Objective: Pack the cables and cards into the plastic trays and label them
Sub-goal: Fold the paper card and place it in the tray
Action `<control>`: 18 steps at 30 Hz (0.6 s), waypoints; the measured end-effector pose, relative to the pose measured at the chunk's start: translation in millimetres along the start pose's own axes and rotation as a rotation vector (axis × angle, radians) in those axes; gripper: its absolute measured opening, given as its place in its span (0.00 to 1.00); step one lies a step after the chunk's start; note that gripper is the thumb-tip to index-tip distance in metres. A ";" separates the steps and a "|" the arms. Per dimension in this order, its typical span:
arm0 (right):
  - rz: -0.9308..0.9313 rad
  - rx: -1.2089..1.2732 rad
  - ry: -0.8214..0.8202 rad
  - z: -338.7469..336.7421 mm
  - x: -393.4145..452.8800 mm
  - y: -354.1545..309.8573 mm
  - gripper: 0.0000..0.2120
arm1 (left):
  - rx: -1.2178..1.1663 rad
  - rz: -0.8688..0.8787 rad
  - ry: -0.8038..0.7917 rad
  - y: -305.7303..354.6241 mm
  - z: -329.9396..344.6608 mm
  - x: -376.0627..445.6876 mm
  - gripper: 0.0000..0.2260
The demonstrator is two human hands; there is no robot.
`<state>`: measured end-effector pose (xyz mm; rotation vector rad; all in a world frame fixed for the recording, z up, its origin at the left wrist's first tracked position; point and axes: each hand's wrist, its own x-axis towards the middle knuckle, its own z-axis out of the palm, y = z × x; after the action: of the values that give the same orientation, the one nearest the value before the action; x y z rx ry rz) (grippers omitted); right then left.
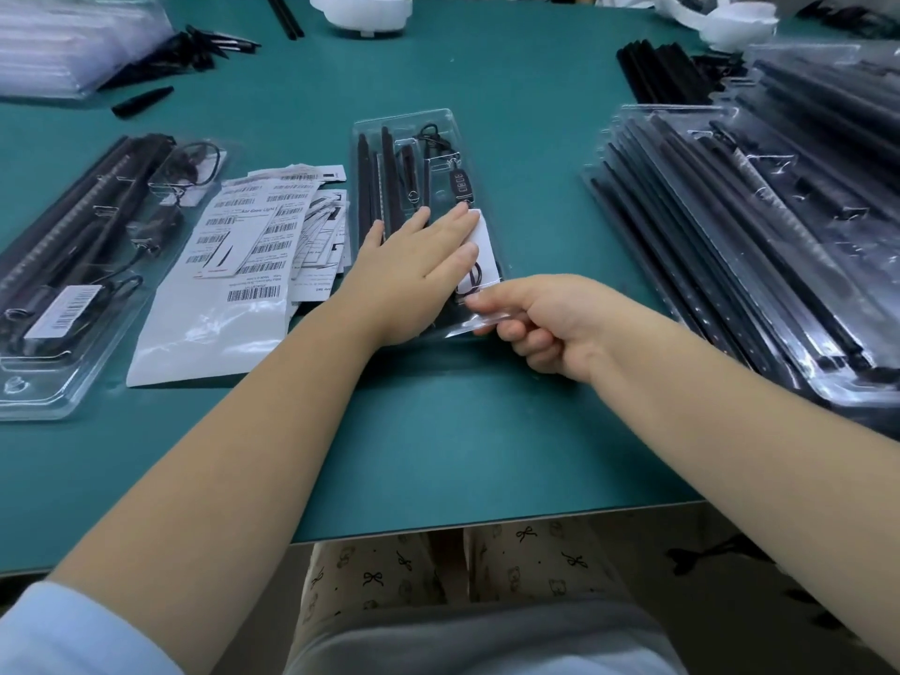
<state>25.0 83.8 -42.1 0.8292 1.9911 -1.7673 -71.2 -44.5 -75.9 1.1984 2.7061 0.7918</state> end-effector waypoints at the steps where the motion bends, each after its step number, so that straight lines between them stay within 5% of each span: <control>1: -0.003 0.011 0.020 1.4 0.0 -0.1 0.12 | -0.004 -0.005 0.008 0.6 -0.6 -0.6 0.21; 9: -0.131 0.105 0.146 4.2 2.2 6.2 0.11 | 0.082 0.039 0.309 6.7 -17.4 -3.8 0.23; 13: -0.176 0.199 0.115 2.4 2.4 9.7 0.13 | 0.100 -0.014 0.088 3.1 -5.6 -4.6 0.22; 18: -0.092 0.161 0.036 -2.9 1.0 6.3 0.10 | 0.041 -0.037 0.085 4.5 2.9 0.0 0.20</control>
<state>28.6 87.2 -47.1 0.8358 1.9576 -2.0000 -67.4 -40.7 -76.2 1.1442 2.8171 0.8033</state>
